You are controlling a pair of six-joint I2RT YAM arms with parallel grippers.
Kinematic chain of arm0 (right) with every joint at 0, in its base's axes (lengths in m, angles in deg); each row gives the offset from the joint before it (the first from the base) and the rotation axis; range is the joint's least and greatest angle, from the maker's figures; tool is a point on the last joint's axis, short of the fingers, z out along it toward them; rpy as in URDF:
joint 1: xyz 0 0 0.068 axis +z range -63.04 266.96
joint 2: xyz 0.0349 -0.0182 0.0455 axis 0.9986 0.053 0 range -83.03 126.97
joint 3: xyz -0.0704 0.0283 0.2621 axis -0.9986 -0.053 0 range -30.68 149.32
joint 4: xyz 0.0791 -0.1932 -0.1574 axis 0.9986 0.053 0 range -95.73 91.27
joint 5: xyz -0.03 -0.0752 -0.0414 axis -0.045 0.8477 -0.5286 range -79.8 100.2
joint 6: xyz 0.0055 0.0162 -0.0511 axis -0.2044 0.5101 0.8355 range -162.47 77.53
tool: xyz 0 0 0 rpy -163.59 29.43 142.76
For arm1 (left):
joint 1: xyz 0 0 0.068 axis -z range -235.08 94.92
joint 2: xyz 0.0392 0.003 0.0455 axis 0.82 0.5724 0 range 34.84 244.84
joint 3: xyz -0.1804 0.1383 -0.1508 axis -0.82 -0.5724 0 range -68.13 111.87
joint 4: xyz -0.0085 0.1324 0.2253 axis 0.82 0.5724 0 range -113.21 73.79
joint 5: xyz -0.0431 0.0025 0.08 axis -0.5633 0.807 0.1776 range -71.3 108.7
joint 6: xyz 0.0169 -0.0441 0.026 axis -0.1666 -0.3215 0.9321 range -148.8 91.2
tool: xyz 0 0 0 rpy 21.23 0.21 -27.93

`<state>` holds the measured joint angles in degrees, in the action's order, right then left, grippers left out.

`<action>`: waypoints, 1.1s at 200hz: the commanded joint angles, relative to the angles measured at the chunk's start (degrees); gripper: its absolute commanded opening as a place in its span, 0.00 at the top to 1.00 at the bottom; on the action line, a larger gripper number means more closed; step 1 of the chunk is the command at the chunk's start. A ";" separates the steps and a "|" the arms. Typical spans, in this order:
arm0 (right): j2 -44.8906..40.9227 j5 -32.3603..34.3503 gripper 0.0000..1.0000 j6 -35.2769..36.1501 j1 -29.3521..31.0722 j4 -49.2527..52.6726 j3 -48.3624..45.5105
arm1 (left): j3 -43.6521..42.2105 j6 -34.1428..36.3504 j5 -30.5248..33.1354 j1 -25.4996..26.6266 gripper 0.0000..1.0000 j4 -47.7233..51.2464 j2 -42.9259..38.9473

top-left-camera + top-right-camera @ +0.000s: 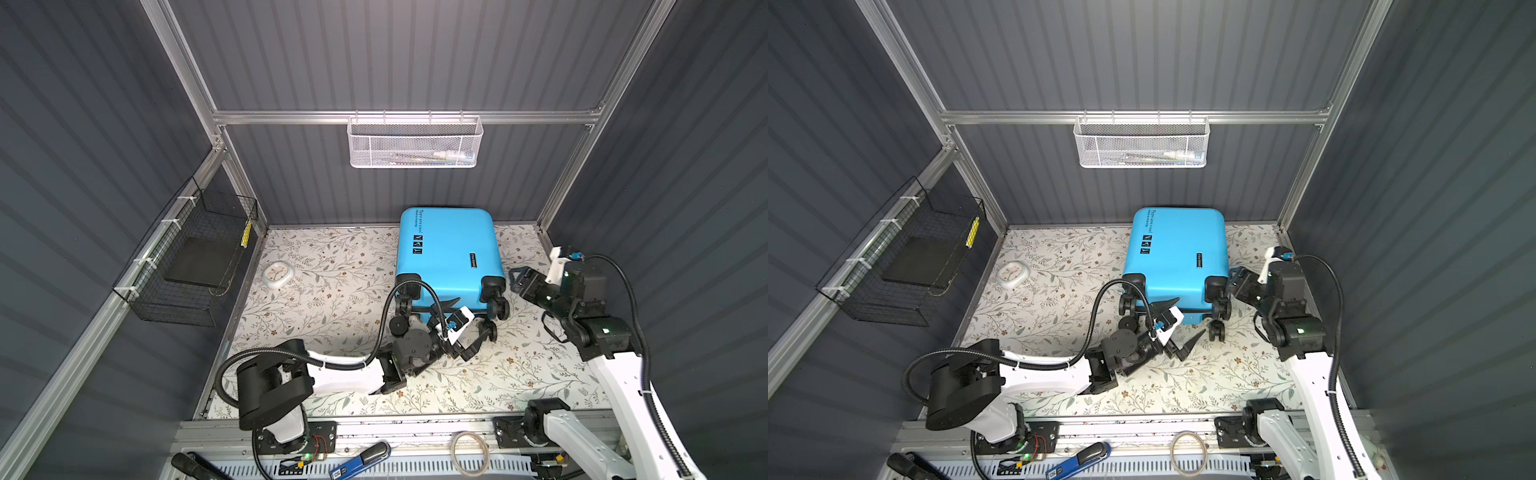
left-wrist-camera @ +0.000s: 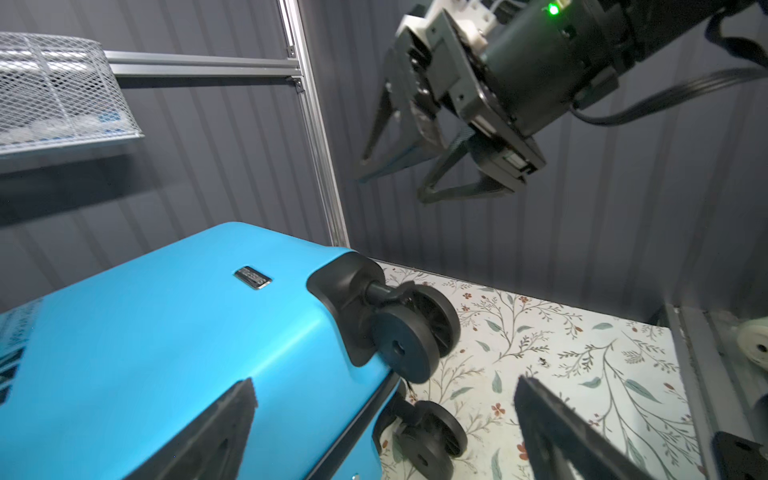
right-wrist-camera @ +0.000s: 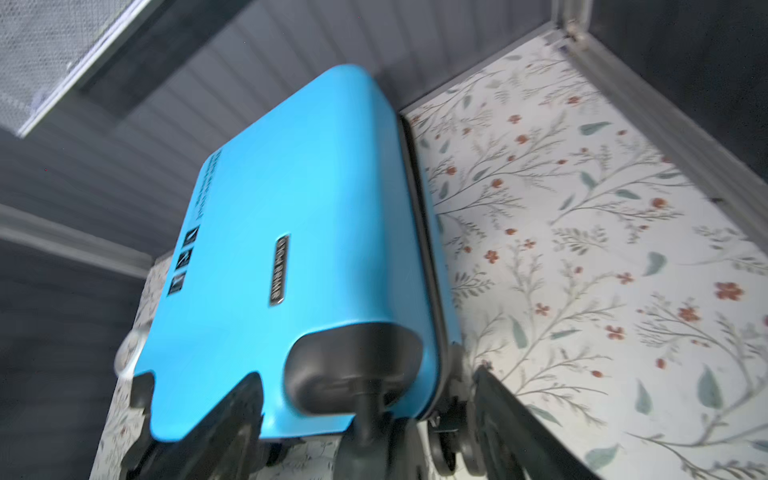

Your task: Pack the luggage

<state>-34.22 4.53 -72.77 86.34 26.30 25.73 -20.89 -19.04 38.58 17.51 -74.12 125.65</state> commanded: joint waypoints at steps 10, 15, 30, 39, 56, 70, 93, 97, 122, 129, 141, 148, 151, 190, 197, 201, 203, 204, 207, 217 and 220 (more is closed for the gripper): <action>2.33 -11.28 0.21 -3.81 -10.28 -3.66 -3.03 | 2.85 2.20 10.26 -0.35 0.00 8.68 -3.96; 3.05 -12.72 0.21 -4.81 -11.58 -4.98 -3.81 | 3.01 1.83 12.24 -0.45 0.00 8.33 -4.40; 5.75 -16.83 0.25 -7.47 -14.54 -9.28 -6.50 | 4.56 0.40 15.17 -1.45 0.00 10.91 -6.20; 7.86 -18.37 0.28 -8.70 -15.52 -12.28 -7.72 | 7.15 -1.42 14.39 -2.84 0.00 18.07 -7.44; 11.93 -18.89 0.37 -10.08 -16.00 -15.96 -9.63 | 12.85 -7.49 13.93 -6.22 0.00 31.41 -8.61; 14.95 -19.08 0.42 -10.55 -16.08 -18.72 -10.64 | 17.23 -11.32 11.20 -9.31 0.00 41.63 -9.20; 22.00 -18.98 0.45 -10.89 -16.03 -21.76 -11.12 | 20.78 -11.20 11.66 -10.89 0.00 49.06 -9.38; 22.96 -19.15 0.45 -10.96 -16.00 -22.33 -11.22 | 21.34 -10.96 11.75 -10.89 0.00 50.06 -9.28; 28.12 -21.79 0.46 -10.89 -15.18 -25.99 -11.43 | 25.48 -11.85 10.39 -11.47 0.00 57.88 -8.17; 29.39 -22.54 0.46 -10.45 -14.52 -26.35 -11.16 | 26.77 -12.88 9.84 -11.75 0.00 60.36 -7.68; 30.90 -23.34 0.46 -9.89 -13.43 -26.88 -11.11 | 28.53 -15.03 6.84 -12.92 0.00 63.85 -7.22; 31.35 -23.65 0.47 -9.70 -12.68 -27.27 -11.37 | 29.06 -16.44 4.44 -13.75 0.00 65.21 -7.22; 31.48 -23.76 0.47 -9.69 -12.46 -27.43 -11.58 | 29.11 -17.01 3.49 -13.98 0.00 65.66 -7.22; 30.70 -23.60 0.47 -9.47 -7.65 -29.07 -14.90 | 28.80 -20.59 -5.29 -15.79 0.00 66.74 -7.75; 30.36 -23.31 0.47 -9.55 -6.56 -29.37 -15.66 | 28.81 -20.74 -5.99 -15.85 0.00 66.96 -7.75; 30.09 -23.18 0.48 -9.59 -5.93 -29.52 -16.13 | 28.73 -20.82 -6.35 -15.86 0.00 67.12 -7.70; 29.93 -23.05 0.48 -9.66 -5.54 -29.49 -16.34 | 28.66 -20.83 -6.43 -15.90 0.00 67.10 -7.69; 29.84 -23.02 0.48 -9.67 -5.36 -29.49 -16.46 | 28.68 -20.88 -6.48 -15.90 0.00 67.18 -7.72; 29.65 -22.86 0.48 -9.76 -4.81 -29.60 -16.85 | 28.58 -20.92 -6.51 -15.86 0.00 67.30 -7.69; 28.64 -22.36 0.48 -10.31 -2.82 -30.34 -18.28 | 28.17 -21.06 -6.76 -15.97 0.00 67.44 -7.75; 28.29 -22.18 0.49 -10.50 -2.20 -30.49 -18.74 | 28.02 -21.03 -6.93 -15.93 0.00 67.36 -7.76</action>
<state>-4.38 -16.22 -83.35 78.73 -4.02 10.60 6.45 -38.12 35.89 1.49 -9.17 117.91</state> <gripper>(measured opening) 0.519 0.998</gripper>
